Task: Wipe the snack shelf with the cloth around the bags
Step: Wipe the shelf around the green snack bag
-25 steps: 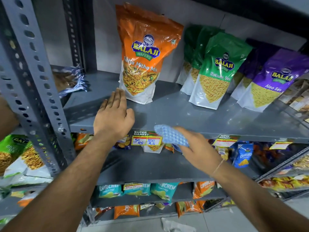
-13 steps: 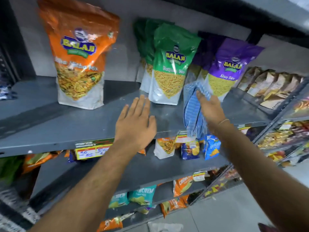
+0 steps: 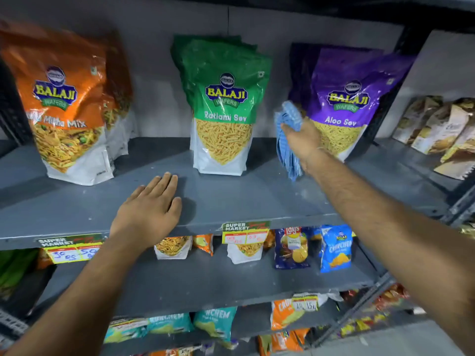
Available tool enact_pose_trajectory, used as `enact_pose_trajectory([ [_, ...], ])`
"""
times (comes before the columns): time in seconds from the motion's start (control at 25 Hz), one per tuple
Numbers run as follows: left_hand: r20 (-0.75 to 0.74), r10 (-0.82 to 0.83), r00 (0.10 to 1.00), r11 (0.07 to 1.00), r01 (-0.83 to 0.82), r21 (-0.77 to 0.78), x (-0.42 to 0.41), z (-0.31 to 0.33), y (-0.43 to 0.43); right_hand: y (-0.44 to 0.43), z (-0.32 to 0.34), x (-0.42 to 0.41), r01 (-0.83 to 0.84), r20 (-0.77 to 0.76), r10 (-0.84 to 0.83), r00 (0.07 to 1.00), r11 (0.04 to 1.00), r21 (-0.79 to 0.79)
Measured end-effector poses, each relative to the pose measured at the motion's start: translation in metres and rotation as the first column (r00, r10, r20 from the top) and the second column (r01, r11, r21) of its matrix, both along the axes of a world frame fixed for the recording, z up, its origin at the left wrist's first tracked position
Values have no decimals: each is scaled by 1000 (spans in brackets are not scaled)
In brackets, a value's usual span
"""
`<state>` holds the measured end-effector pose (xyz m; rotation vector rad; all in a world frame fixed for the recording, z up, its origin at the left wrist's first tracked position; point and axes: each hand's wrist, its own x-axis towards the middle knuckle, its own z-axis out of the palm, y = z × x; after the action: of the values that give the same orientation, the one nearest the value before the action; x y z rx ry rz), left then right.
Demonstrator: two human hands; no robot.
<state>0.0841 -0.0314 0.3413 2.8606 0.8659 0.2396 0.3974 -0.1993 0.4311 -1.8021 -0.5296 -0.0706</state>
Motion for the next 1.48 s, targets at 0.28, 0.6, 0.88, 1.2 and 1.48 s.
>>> enact_pose_trajectory([
  [0.28,42,29,999,1000,-28,-8,5,0,0,81,-12,73,104,185,-20,983,883,-458],
  [0.6,92,77,993,997,-77,-7,7,1,-2,92,-43,96,-36,201,387,900,525,-850],
  [0.88,79,55,995,998,-55,-11,5,-3,1,37,-45,58,-290,64,496,866,602,-744],
  [1.2,87,50,995,999,-49,-13,6,-4,5,-27,-39,19,-369,114,575,810,652,-662],
  [1.48,103,59,993,998,-58,-13,4,-2,0,23,-47,35,-265,53,466,883,589,-763],
])
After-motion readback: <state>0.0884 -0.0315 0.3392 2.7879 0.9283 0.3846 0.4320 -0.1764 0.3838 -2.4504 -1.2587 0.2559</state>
